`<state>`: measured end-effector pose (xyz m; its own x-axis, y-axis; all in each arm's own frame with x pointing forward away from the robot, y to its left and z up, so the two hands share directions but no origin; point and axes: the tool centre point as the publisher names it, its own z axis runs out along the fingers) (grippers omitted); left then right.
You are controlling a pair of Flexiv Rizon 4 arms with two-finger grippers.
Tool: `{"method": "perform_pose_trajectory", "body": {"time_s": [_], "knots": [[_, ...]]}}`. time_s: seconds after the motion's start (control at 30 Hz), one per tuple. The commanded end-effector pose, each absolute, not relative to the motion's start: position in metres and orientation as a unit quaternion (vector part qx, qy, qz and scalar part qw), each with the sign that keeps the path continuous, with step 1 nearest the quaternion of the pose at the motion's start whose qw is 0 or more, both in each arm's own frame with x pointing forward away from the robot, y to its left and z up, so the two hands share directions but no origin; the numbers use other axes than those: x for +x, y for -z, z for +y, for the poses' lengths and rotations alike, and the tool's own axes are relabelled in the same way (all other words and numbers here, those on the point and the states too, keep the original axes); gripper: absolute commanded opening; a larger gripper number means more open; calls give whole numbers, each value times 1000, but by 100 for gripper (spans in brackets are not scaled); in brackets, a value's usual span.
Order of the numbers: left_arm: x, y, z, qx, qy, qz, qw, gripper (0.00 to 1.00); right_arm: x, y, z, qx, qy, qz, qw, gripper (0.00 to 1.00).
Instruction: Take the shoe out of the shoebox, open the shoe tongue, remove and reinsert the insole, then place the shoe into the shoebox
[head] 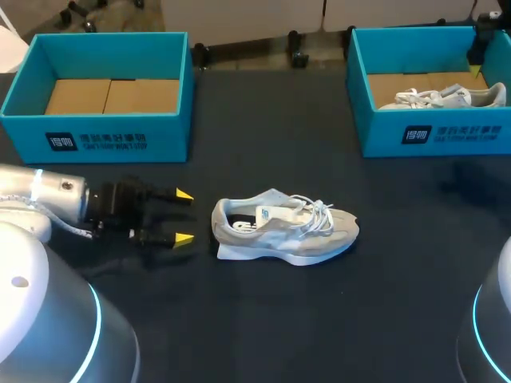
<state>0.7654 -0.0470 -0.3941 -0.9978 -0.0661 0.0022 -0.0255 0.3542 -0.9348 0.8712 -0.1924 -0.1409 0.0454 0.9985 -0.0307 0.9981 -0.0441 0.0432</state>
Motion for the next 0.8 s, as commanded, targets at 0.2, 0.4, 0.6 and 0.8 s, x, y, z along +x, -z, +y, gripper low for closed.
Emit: {"method": "perform_pose_trajectory", "body": {"time_s": [0.2, 0.4, 0.6, 0.8], "knots": [[765, 401, -74, -28, 580, 814, 23, 100, 872, 141, -192, 723, -3, 691, 26, 100], [766, 398, -84, -26, 584, 811, 19, 100, 872, 141, -192, 723, -3, 691, 26, 100], [763, 399, -88, -35, 588, 808, 9, 100, 872, 141, -192, 723, -3, 691, 26, 100], [759, 400, -90, -49, 590, 806, -7, 100, 872, 141, -192, 723, -3, 691, 26, 100]]}}
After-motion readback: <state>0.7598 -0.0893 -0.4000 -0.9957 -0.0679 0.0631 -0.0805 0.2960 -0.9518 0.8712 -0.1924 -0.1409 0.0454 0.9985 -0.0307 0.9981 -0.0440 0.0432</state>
